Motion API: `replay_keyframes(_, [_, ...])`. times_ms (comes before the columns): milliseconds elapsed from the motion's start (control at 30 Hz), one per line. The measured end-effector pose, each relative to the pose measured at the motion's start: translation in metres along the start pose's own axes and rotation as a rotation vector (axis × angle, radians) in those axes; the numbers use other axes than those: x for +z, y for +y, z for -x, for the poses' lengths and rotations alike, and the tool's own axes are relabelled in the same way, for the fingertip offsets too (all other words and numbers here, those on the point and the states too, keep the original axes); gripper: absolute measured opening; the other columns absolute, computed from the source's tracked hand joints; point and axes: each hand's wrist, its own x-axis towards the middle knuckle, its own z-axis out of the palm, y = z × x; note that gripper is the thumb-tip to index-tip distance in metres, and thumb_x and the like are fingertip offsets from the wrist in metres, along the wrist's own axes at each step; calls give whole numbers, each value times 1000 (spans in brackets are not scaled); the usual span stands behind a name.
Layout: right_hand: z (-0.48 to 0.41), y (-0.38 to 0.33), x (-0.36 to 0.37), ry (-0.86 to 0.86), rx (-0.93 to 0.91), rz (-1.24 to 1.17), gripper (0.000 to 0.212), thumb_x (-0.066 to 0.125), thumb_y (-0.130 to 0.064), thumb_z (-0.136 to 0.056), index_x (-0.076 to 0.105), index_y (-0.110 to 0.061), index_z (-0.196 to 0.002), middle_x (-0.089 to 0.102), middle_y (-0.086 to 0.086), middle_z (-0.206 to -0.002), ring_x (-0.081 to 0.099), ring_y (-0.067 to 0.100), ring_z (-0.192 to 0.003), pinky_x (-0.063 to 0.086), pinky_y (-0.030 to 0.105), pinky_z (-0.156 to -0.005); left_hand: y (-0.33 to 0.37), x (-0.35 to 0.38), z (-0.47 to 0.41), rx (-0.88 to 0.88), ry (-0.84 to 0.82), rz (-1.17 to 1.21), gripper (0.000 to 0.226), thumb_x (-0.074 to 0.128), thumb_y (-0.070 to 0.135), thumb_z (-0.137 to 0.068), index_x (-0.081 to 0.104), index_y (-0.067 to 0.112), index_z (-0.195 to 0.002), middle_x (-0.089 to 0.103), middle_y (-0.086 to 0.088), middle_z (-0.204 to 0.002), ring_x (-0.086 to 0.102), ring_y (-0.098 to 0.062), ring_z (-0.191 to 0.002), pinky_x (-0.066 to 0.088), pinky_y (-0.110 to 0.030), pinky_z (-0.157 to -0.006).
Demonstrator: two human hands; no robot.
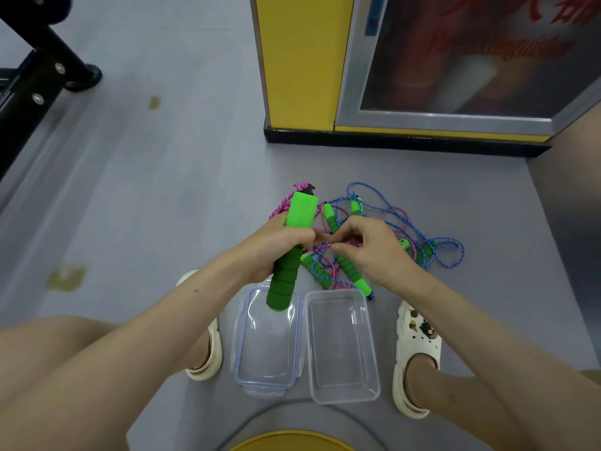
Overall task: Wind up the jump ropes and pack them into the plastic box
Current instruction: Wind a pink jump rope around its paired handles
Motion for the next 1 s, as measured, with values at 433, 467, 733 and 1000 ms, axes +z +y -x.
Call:
replay_keyframes(433, [-4, 4, -4, 128, -346, 344, 9, 76, -13, -71, 68, -15, -73, 56, -13, -70, 51, 12, -72, 32, 34, -81, 0, -1, 4, -63, -161, 97, 38, 54, -1, -67, 58, 1, -105, 67, -12, -68, 63, -22, -56, 50, -27, -65])
replay_keyframes(467, [-2, 2, -5, 62, -287, 280, 5, 74, -16, -77, 71, -18, -82, 63, -10, -75, 57, 14, -76, 39, 37, -86, 0, -1, 3, -51, -150, 96, 40, 55, -1, -66, 58, 0, -106, 66, -13, -66, 62, -21, -53, 50, -24, -59])
replay_keyframes(733, [1, -1, -11, -268, -49, 338, 29, 50, -30, -97, 70, -12, -88, 59, 9, -68, 44, 8, -62, 24, 25, -76, -3, 0, 4, -5, -129, 94, 29, 48, -12, -80, 59, 4, -101, 64, -13, -64, 56, -19, -48, 49, -21, -51])
replay_keyframes(1000, [-1, -1, -9, 40, -342, 513, 12, 67, -24, -83, 73, -14, -83, 62, 0, -91, 51, 20, -96, 20, 28, -85, -4, 3, 7, -73, -267, 56, 18, 45, -10, -83, 59, 0, -89, 68, -15, -70, 62, -18, -52, 47, -19, -51])
